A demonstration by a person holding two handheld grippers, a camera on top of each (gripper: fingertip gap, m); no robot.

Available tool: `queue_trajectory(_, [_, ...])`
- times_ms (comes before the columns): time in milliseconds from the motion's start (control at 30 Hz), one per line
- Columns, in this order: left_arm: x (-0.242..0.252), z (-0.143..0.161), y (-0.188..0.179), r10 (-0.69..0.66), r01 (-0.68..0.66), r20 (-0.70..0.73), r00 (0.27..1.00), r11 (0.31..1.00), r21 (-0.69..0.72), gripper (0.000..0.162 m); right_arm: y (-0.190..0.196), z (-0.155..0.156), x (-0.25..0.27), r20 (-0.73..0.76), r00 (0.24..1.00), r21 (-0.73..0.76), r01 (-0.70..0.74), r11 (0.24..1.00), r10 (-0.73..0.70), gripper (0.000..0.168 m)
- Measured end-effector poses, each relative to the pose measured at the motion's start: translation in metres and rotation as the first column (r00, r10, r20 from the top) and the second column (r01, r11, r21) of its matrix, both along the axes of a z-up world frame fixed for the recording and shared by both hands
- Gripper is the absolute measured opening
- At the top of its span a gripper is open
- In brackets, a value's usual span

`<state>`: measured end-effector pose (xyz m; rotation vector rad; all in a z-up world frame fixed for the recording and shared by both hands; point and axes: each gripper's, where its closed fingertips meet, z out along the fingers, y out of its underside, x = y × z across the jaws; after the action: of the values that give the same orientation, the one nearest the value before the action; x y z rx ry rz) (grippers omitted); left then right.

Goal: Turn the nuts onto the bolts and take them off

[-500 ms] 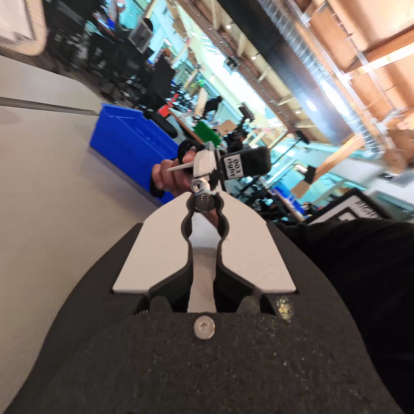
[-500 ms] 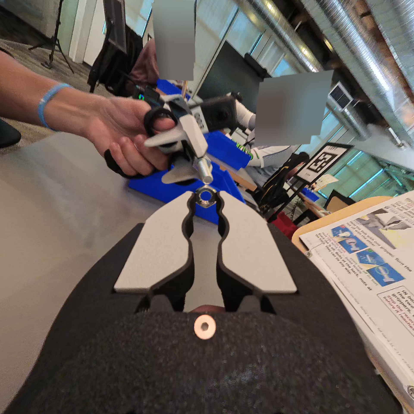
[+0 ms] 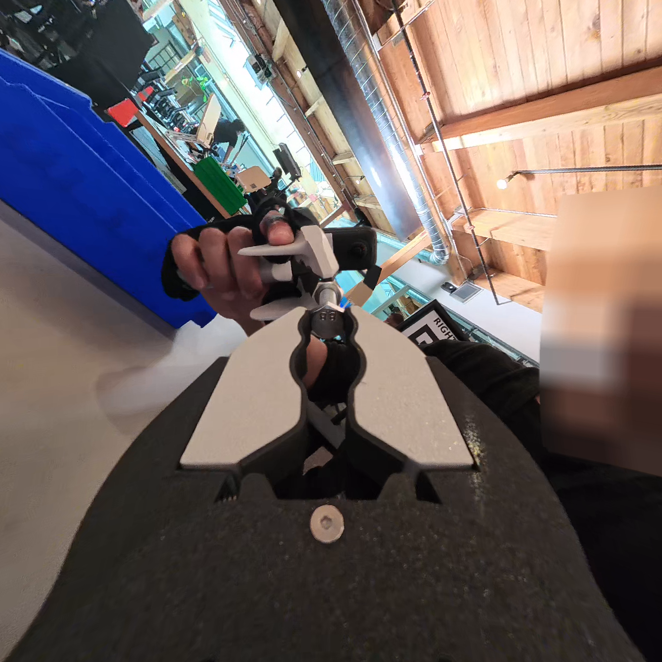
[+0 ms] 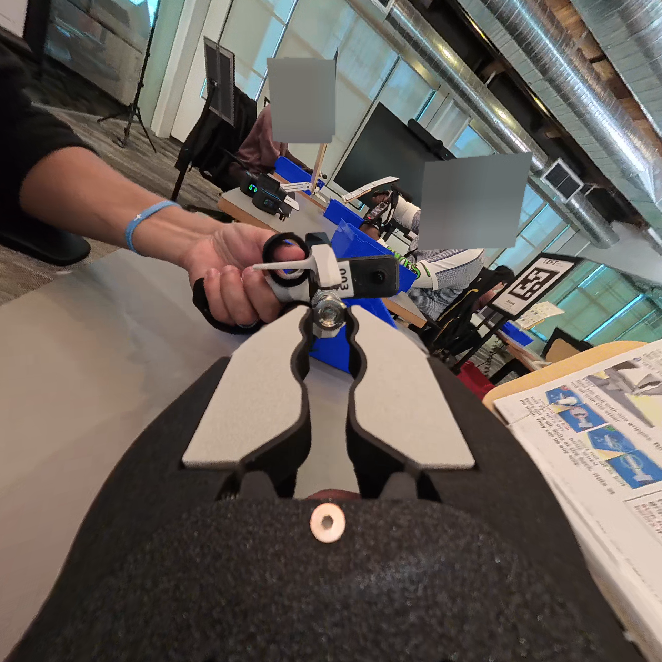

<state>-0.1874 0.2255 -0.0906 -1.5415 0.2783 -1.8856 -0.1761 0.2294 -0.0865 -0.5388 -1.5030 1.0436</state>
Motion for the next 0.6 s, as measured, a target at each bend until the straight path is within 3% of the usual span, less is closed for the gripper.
queue_trajectory(100, [0.002, 0.001, -0.002, 0.024, -0.024, 0.002, 1.0, 0.998, 0.059, 0.017, 0.002, 0.006, 0.0, 0.028, 0.999, -0.223, -0.026, 0.974, 0.033, 0.017])
queue_trajectory(233, [0.009, 0.003, -0.004, 0.097, -0.084, -0.07, 0.993, 0.981, 0.177, 0.017, 0.004, 0.011, 0.004, 0.069, 0.987, -0.562, -0.082, 0.823, 0.145, 0.017])
queue_trajectory(433, [0.005, -0.004, 0.001, 0.273, -0.163, -0.264, 0.925, 0.913, 0.373, 0.017, 0.007, 0.0, 0.002, 0.226, 0.948, -0.795, 0.046, 0.605, 0.225, 0.017])
queue_trajectory(533, [0.004, -0.01, 0.002, 0.372, -0.153, -0.389, 0.843, 0.858, 0.49, 0.017, 0.007, -0.01, 0.002, 0.308, 0.911, -0.852, 0.137, 0.505, 0.273, 0.017])
queue_trajectory(600, [0.004, -0.013, 0.002, 0.43, -0.138, -0.446, 0.785, 0.823, 0.551, 0.017, 0.008, -0.013, 0.002, 0.319, 0.891, -0.901, 0.178, 0.395, 0.324, 0.017])
